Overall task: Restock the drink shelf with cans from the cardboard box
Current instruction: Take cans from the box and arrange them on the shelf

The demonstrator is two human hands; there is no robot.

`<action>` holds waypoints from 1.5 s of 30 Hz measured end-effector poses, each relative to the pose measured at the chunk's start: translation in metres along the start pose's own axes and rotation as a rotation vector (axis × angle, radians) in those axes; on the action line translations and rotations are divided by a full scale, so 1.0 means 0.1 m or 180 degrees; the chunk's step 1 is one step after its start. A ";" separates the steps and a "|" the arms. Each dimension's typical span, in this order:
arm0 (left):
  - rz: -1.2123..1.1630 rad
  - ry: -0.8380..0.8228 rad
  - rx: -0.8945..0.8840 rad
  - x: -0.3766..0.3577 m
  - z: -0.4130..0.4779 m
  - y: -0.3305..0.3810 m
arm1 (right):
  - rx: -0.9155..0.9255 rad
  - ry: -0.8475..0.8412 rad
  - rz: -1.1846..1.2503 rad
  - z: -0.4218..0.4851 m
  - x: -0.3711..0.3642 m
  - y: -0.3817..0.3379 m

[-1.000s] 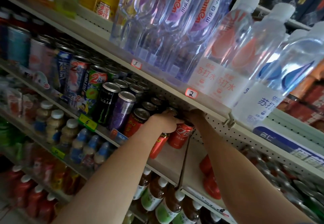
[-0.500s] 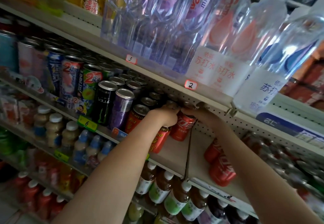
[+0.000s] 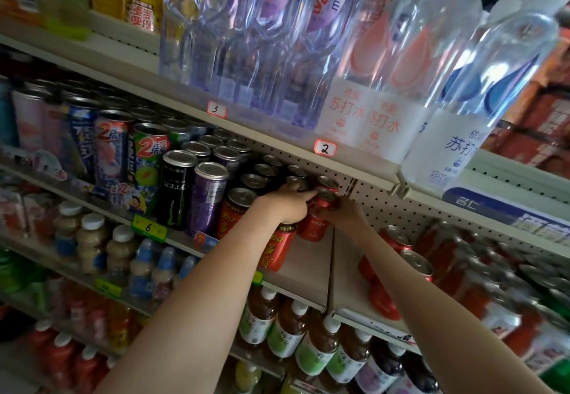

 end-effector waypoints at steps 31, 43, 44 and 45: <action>0.0158 0.0118 -0.0174 -0.02 0.13 -0.09 | 0.0071 -0.0529 -0.0851 -0.49 0.76 0.25; 0.0214 0.0157 -0.0204 -0.03 0.14 -0.09 | 0.0307 -0.0620 0.0007 -0.48 0.30 -0.16; 0.0204 0.0170 -0.0236 -0.02 0.14 -0.09 | 0.0353 -0.0630 0.0074 -0.48 0.29 -0.18; 0.0189 0.0187 -0.0270 -0.02 0.13 -0.08 | 0.0396 -0.0630 0.0167 -0.48 0.28 -0.19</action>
Point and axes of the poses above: each hand's wrist, its own z-axis towards the middle knuckle, its own x-axis out of the back of the hand, y = z × x, the point moved 4 cm from there along z, towards the middle knuckle, and after that the axes turned 12 degrees about -z, right-handed, at the moved point
